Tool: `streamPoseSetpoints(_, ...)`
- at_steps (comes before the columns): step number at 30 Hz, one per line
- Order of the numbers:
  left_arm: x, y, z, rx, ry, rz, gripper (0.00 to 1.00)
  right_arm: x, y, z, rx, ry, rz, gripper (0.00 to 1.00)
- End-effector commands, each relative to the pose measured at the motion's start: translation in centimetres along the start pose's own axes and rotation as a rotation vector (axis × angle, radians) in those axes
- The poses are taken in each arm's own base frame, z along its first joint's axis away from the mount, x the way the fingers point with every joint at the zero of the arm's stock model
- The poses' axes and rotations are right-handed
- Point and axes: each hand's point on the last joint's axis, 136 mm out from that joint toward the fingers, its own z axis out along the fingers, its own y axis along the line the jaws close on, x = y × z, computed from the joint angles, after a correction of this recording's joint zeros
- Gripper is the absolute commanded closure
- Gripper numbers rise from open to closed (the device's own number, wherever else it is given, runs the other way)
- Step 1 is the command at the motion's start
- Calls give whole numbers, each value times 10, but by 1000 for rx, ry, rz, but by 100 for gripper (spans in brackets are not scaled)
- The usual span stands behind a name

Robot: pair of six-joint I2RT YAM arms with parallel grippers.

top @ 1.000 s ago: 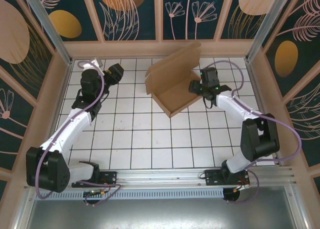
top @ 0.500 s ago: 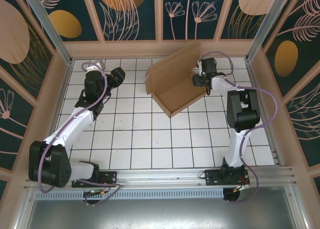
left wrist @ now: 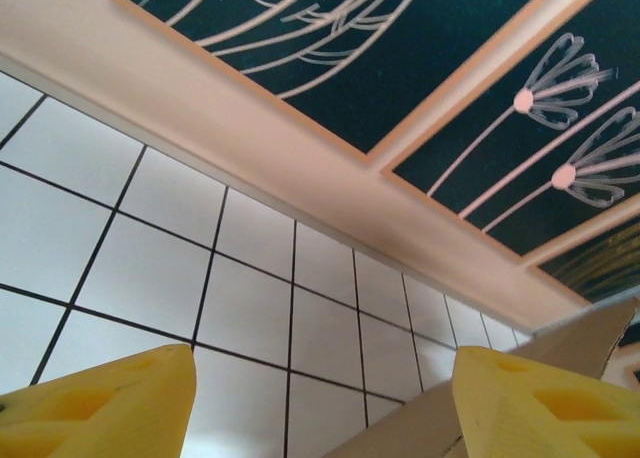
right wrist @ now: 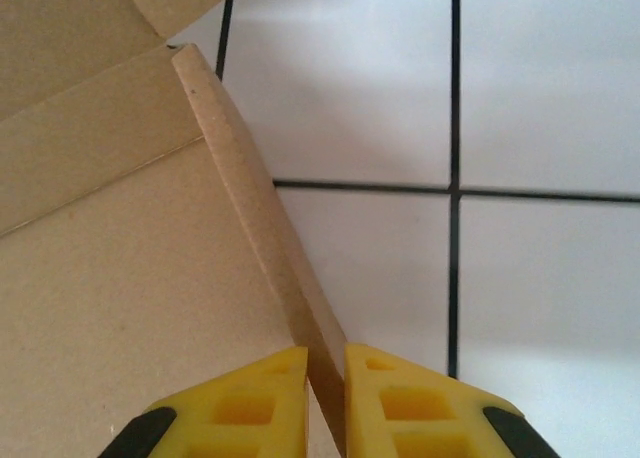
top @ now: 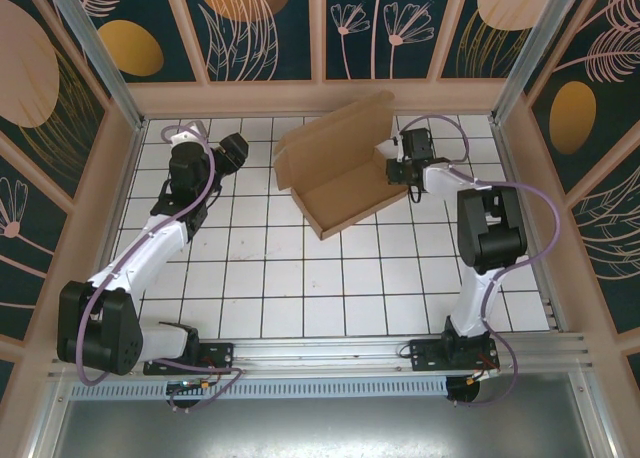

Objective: Fold the paper box

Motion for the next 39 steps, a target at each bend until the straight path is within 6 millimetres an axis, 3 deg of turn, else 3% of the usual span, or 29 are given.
streamPoseSetpoints(1,-10,14,-2,-49,-102,-82,39,47,26,-10,-102,109,71,85)
streamPoseSetpoints(3,-11,12,-5,-16,-123,-87,43,40,39,-26,-156,58,93,84)
streamPoseSetpoints(5,-9,5,-6,18,-104,-36,39,29,46,-44,-195,-4,131,82)
streamPoseSetpoints(6,-6,4,-4,14,-81,-8,37,23,44,-51,-180,-41,140,78)
streamPoseSetpoints(8,0,-2,2,15,-15,73,35,11,37,-63,-152,-104,140,62)
streamPoseSetpoints(10,7,-10,3,64,25,128,35,7,33,-61,-123,-99,95,44)
streamPoseSetpoints(12,13,-5,3,52,40,121,36,10,29,-45,-78,-34,61,41)
streamPoseSetpoints(16,27,5,2,35,85,100,37,22,25,-15,8,64,0,42)
streamPoseSetpoints(22,38,19,0,-27,126,55,40,36,23,7,97,97,-39,56)
streamPoseSetpoints(27,37,23,-1,-48,115,17,44,38,25,12,215,79,-92,70)
streamPoseSetpoints(31,38,33,2,-110,127,40,45,41,20,6,298,56,-46,88)
streamPoseSetpoints(33,39,37,2,-127,124,39,44,46,24,4,298,45,-8,92)
streamPoseSetpoints(36,39,37,3,-117,113,51,41,53,36,1,247,43,55,88)
streamPoseSetpoints(39,36,31,2,-81,97,83,39,39,50,-12,144,-32,68,65)
